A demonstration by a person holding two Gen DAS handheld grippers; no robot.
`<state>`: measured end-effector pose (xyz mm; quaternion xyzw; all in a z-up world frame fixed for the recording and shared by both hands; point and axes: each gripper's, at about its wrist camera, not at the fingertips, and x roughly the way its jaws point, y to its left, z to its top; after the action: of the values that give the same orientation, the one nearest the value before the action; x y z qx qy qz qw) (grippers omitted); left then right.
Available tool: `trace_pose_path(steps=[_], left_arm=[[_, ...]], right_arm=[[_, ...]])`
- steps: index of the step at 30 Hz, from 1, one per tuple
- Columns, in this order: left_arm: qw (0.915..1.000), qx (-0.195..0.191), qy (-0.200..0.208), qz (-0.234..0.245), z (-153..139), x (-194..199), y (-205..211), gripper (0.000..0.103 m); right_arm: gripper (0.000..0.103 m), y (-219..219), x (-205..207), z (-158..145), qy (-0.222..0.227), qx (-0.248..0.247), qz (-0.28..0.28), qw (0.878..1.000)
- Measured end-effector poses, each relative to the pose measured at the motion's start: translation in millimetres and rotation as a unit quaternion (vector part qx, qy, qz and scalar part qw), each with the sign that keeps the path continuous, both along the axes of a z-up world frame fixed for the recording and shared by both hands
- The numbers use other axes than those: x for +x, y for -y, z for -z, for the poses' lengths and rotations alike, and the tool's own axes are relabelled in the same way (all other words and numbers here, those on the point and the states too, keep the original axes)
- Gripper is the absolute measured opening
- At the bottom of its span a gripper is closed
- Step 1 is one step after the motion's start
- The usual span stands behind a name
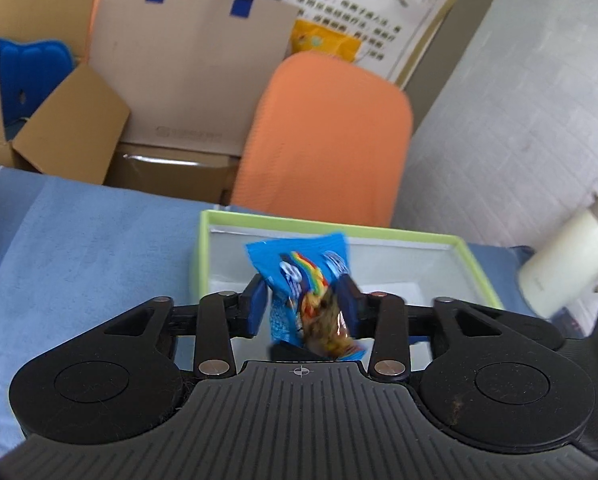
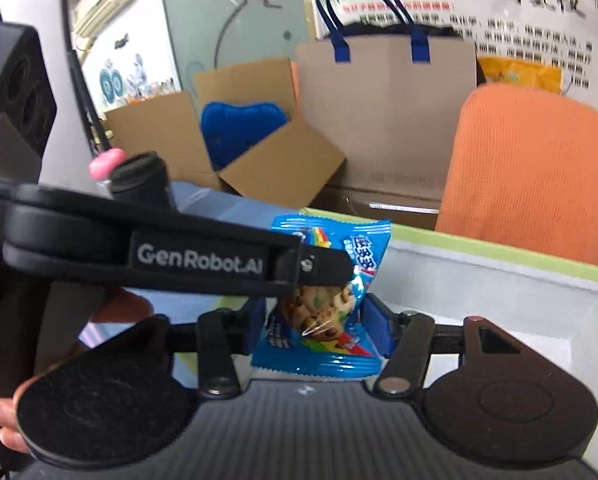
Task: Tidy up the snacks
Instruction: 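Carry the blue cookie packet into the green box and open the left gripper, then move the left gripper down onto the DANCO GALETTE bag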
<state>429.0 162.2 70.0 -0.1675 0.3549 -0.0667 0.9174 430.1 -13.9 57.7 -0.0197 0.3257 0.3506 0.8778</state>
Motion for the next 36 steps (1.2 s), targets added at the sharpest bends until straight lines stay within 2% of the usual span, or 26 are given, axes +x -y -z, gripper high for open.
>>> trace_pose_path(steps=[2, 4, 5, 6, 9, 14, 18, 21, 23, 26, 29, 31, 36], left_arm=[[0.9997, 0.0, 0.023, -0.009, -4, -12, -8, 0.04], [0.9982, -0.003, 0.058, -0.012, -14, -37, -15, 0.063], [0.9974, -0.002, 0.071, -0.014, -19, -49, -17, 0.068], [0.9965, 0.001, 0.082, -0.015, -23, -62, -19, 0.072], [0.9958, 0.002, 0.091, -0.011, -26, -99, -25, 0.074], [0.9963, -0.002, 0.085, -0.012, -16, -158, -35, 0.076], [0.9973, 0.006, 0.066, -0.031, 2, -201, -42, 0.077], [0.9982, -0.009, 0.037, -0.046, 21, -229, -51, 0.077], [0.9977, -0.026, 0.017, -0.06, 35, -245, -57, 0.077], [0.9943, -0.059, -0.012, -0.088, 54, -269, -67, 0.076], [0.9914, -0.085, -0.027, -0.096, 65, -287, -75, 0.075], [0.9915, -0.086, -0.029, -0.093, 65, -291, -76, 0.075], [0.9939, -0.085, -0.026, -0.065, 64, -287, -66, 0.073]], right_arm=[[0.082, 15, -12, -6, 0.02, 0.015, 0.016, 1.0], [0.096, 33, -31, -18, 0.048, 0.035, 0.03, 0.998], [0.102, 41, -43, -24, 0.066, 0.047, 0.036, 0.996], [0.102, 49, -56, -29, 0.077, 0.055, 0.043, 0.995], [0.103, 62, -93, -35, 0.076, 0.067, 0.055, 0.993], [0.103, 63, -148, -22, 0.034, 0.073, 0.053, 0.995], [0.103, 54, -192, -4, -0.002, 0.101, 0.022, 0.995], [0.103, 31, -229, 13, -0.02, 0.087, -0.019, 0.996], [0.103, 14, -246, 25, -0.03, 0.068, -0.025, 0.997], [0.103, -9, -254, 41, -0.042, 0.047, -0.027, 0.998], [0.102, -28, -251, 51, -0.023, 0.009, -0.007, 1.0], [0.102, -34, -249, 54, -0.004, -0.007, -0.003, 1.0], [0.102, -39, -246, 61, -0.022, -0.006, -0.003, 1.0]])
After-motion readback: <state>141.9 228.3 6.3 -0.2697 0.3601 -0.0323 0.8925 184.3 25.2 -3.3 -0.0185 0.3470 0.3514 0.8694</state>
